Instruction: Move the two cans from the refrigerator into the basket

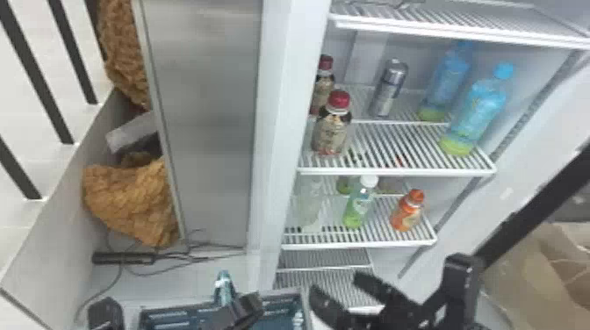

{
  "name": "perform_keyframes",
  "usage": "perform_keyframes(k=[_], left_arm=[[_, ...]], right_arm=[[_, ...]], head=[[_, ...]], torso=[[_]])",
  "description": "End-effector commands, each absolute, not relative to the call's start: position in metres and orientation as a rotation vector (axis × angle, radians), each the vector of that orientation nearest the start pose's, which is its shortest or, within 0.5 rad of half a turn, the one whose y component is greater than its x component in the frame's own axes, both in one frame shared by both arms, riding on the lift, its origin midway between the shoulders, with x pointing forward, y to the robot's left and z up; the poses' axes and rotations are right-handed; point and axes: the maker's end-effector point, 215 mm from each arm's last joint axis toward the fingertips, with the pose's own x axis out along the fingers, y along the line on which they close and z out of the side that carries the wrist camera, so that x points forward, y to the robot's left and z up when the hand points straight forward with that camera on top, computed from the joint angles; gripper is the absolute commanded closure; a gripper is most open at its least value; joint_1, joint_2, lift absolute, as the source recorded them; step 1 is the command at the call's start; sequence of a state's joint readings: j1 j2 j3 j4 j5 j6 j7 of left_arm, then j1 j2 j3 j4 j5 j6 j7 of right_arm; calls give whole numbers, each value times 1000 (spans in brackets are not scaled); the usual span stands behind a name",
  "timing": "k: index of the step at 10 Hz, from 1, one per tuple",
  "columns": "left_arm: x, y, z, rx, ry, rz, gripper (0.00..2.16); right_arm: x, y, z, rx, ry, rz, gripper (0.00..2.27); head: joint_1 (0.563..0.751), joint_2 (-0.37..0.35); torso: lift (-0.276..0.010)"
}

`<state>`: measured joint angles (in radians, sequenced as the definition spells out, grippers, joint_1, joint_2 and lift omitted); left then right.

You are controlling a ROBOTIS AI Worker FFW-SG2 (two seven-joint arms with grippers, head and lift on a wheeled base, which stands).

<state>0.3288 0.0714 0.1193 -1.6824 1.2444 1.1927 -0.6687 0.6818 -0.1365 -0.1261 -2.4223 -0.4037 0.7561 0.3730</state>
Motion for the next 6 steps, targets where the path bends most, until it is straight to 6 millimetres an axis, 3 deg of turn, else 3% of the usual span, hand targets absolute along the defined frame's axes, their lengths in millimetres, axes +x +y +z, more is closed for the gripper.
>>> perform_keyframes(k=[1,4,6], left_arm=[[306,25,-387,-1528,760,-998,1191],[309,27,-387,-1528,751,-994,1191],[309,24,-386,-1525,753,-1001,1191]], right_arm=[[363,-191,-356,249,405,398,114],[392,-245,-316,195,229,273,111],[409,-271,-297,184,126,209,113]], head=[[695,-208],[695,-320],[695,-349]], torso=[[-31],[-31],[-31]])
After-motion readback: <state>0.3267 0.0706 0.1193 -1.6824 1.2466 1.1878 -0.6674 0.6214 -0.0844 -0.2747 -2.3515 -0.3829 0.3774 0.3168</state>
